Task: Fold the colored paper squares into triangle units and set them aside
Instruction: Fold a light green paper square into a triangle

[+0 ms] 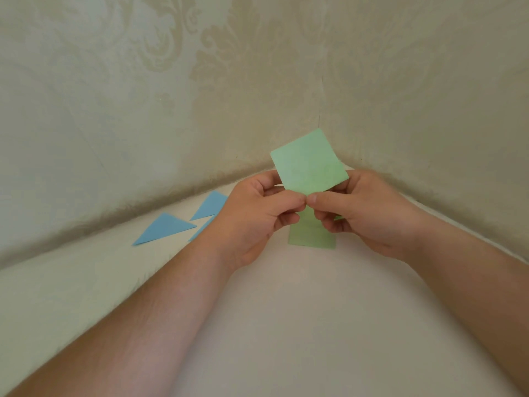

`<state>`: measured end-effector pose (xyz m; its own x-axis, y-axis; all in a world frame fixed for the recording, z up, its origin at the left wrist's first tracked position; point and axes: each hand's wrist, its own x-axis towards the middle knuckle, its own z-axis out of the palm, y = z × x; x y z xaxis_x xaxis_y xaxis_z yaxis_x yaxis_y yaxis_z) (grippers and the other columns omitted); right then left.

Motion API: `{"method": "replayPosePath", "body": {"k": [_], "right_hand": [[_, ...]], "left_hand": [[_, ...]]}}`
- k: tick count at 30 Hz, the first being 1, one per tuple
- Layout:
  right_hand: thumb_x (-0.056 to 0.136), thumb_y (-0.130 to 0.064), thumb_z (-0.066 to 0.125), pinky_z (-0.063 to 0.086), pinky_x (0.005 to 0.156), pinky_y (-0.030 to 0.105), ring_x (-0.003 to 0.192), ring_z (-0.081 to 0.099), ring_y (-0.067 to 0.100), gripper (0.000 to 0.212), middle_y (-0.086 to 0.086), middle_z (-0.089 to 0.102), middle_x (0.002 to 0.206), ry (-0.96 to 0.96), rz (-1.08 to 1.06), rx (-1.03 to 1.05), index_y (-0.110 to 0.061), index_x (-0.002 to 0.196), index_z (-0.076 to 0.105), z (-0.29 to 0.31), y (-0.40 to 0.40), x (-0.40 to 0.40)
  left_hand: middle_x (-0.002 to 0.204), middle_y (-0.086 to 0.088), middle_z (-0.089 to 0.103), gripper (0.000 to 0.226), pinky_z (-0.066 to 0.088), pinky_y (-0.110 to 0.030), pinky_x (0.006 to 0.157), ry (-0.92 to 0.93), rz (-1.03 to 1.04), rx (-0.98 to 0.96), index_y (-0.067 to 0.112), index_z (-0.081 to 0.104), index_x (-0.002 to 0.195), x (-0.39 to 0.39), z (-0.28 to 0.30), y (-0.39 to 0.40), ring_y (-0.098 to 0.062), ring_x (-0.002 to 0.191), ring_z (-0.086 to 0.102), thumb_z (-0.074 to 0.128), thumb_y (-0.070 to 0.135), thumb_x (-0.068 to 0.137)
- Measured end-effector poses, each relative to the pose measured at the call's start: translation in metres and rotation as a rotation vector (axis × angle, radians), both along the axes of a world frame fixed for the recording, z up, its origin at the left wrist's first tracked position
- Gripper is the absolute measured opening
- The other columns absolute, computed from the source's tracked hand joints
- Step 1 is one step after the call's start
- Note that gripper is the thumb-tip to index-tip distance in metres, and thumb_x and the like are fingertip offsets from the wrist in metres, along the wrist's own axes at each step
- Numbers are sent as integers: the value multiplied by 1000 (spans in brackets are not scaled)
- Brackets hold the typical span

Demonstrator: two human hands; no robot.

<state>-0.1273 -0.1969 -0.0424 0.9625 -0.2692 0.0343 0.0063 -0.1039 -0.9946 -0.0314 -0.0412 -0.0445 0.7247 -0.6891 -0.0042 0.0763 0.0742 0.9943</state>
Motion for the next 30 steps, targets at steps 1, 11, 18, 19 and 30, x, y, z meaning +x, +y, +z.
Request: {"method": "replayPosePath", "body": {"k": [1, 11, 18, 19, 30], "right_hand": [[92, -6, 70, 46, 61, 28, 64, 54, 14, 14, 4, 61, 70, -7, 7, 12, -16, 83, 73, 1, 0, 0], [91, -1, 69, 46, 62, 28, 62, 52, 13, 16, 6, 57, 72, -11, -2, 90, -14, 82, 70, 3, 2, 0], [92, 0, 65, 43, 60, 27, 58, 48, 11, 18, 3, 54, 66, -24, -48, 90, -13, 79, 66, 4, -2, 1], [93, 0, 65, 44, 59, 26, 59, 49, 11, 17, 3, 54, 66, -23, -40, 100, -12, 81, 67, 5, -3, 1], [93, -2, 66, 43, 60, 27, 58, 49, 13, 5, 6, 54, 68, -34, -55, 112, 3, 96, 67, 2, -6, 3]], "left_hand": [[83, -2, 71, 26, 52, -21, 65, 3, -4, 10, 8, 72, 112, 0, 0, 0, -8, 71, 63, 65, -6, 91], [68, -2, 59, 18, 46, -27, 63, -242, 60, 165, -2, 66, 81, -2, -2, -1, -15, 61, 50, 65, 9, 94], [67, -1, 60, 16, 46, -30, 64, -267, 77, 137, 4, 67, 79, -3, -3, 0, -16, 61, 50, 67, 13, 92], [68, 0, 62, 16, 47, -29, 65, -252, 77, 127, 6, 67, 79, -3, -3, 0, -15, 61, 52, 67, 12, 94], [66, 2, 61, 21, 46, -31, 66, -213, 105, 111, 12, 67, 74, -3, -2, -1, -14, 59, 51, 66, 8, 95]]}}
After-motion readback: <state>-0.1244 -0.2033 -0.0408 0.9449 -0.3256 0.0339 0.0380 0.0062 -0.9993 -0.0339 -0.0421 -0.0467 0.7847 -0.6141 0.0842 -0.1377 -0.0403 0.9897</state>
